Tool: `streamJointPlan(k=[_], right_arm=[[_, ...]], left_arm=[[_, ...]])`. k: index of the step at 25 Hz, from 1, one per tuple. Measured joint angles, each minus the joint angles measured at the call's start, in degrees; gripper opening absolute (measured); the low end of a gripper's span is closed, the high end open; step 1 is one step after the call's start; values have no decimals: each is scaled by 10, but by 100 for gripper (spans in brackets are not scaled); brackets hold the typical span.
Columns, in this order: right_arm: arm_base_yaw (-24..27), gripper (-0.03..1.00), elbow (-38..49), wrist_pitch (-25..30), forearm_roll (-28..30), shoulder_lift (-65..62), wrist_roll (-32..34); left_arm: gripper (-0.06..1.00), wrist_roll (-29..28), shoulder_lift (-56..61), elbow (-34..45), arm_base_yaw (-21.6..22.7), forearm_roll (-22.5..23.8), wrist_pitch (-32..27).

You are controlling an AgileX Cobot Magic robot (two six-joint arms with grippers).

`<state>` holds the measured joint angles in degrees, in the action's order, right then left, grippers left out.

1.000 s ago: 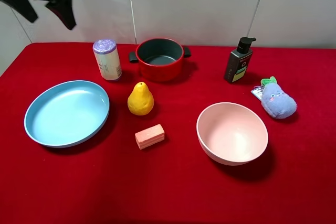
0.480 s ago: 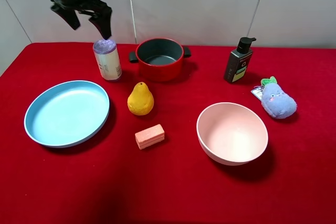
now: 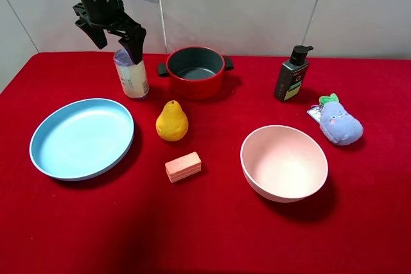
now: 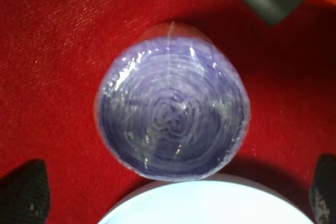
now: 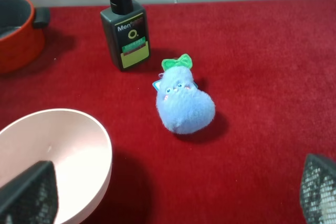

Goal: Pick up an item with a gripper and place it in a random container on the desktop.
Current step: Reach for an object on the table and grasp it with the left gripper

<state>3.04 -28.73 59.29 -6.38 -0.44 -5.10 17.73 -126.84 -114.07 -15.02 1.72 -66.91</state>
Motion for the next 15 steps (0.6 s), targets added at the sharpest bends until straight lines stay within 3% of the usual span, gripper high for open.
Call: streamJointPlan(k=[15], right_arm=[[0, 69, 0, 0, 0, 0, 0]], left_arm=[[99, 28, -55, -4, -1, 16, 0]])
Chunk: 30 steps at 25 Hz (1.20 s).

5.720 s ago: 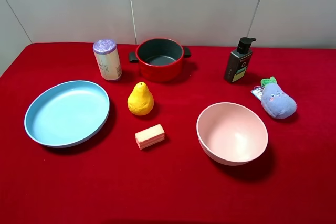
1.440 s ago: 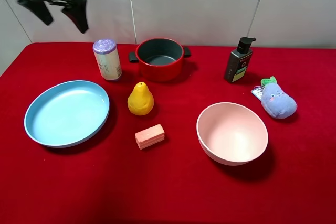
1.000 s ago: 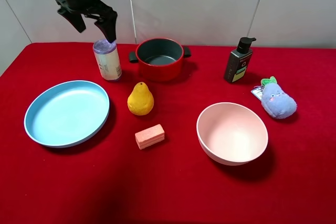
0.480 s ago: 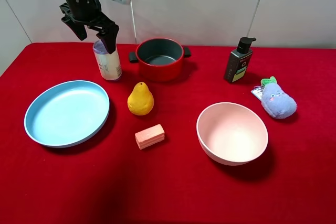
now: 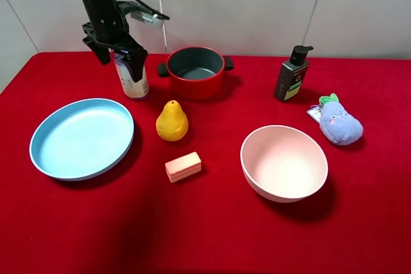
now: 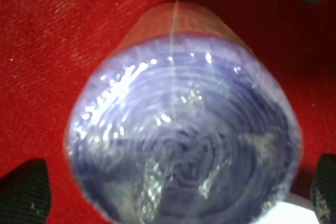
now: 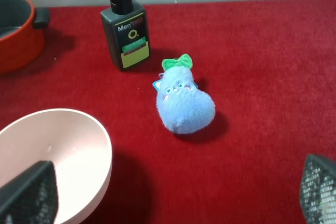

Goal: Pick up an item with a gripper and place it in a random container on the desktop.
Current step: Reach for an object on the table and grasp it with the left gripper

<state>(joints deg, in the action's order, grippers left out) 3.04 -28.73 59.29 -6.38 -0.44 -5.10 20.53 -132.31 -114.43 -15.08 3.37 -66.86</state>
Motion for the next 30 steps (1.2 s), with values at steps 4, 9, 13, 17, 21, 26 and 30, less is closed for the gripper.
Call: streamJointPlan(k=[4, 9, 13, 17, 21, 26, 30], right_arm=[[0, 69, 0, 0, 0, 0, 0], [0, 69, 0, 0, 0, 0, 0], [0, 69, 0, 0, 0, 0, 0], [0, 69, 0, 0, 0, 0, 0], [0, 69, 0, 0, 0, 0, 0], [0, 69, 0, 0, 0, 0, 0], [0, 69, 0, 0, 0, 0, 0]], left_arm=[[99, 10, -15, 0, 0, 0, 1], [99, 23, -32, 0, 0, -1, 7], [99, 39, -37, 0, 0, -1, 41], [99, 49, -37, 0, 0, -1, 70], [99, 51, -37, 0, 0, -1, 79], [91, 51, -37, 0, 0, -9, 80], [72, 51, -37, 0, 0, -18, 80]])
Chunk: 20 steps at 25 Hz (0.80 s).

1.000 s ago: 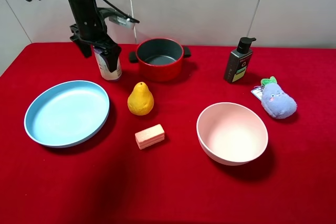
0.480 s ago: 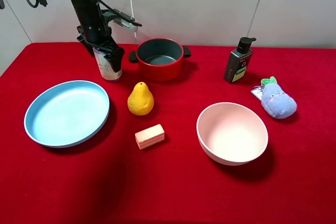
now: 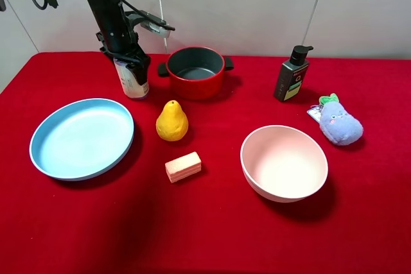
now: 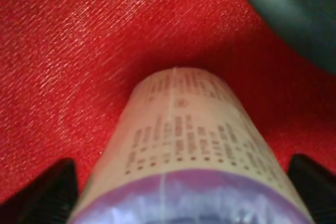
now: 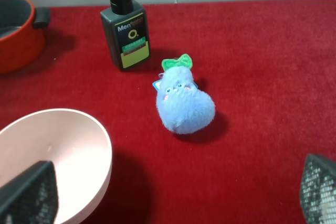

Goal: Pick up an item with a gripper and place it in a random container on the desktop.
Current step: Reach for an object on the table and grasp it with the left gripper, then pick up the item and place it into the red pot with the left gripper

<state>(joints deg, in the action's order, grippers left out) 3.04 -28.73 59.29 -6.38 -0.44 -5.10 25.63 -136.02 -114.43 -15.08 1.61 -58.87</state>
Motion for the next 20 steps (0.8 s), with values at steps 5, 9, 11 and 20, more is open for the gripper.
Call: streamJointPlan(k=[5, 9, 11, 20], right_arm=[[0, 69, 0, 0, 0, 0, 0], [0, 69, 0, 0, 0, 0, 0], [0, 69, 0, 0, 0, 0, 0], [0, 69, 0, 0, 0, 0, 0]], left_arm=[[62, 1, 0, 0, 0, -1, 0], [62, 1, 0, 0, 0, -1, 0], [62, 1, 0, 0, 0, -1, 0], [62, 1, 0, 0, 0, -1, 0]])
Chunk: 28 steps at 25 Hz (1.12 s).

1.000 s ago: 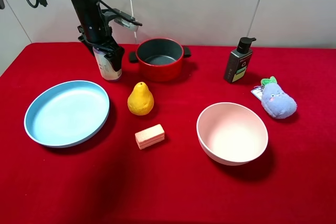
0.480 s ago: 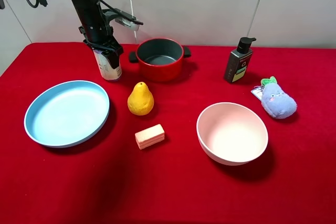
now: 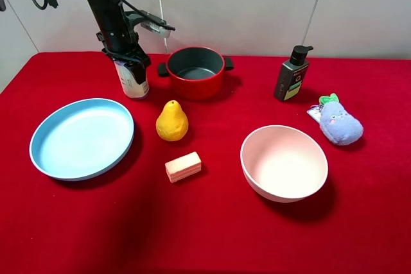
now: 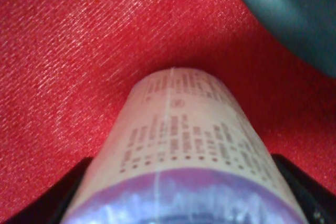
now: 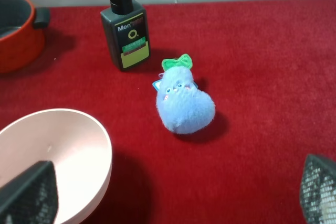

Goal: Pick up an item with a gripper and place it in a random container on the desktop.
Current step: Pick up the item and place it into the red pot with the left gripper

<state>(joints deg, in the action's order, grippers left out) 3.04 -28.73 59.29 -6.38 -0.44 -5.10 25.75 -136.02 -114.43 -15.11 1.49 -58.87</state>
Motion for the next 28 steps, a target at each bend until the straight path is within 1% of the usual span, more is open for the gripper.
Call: streamJointPlan(k=[14, 28], right_arm=[[0, 69, 0, 0, 0, 0, 0], [0, 69, 0, 0, 0, 0, 0]], left_arm=[[62, -1, 38, 0, 0, 0, 2], [62, -12, 81, 0, 0, 1, -45]])
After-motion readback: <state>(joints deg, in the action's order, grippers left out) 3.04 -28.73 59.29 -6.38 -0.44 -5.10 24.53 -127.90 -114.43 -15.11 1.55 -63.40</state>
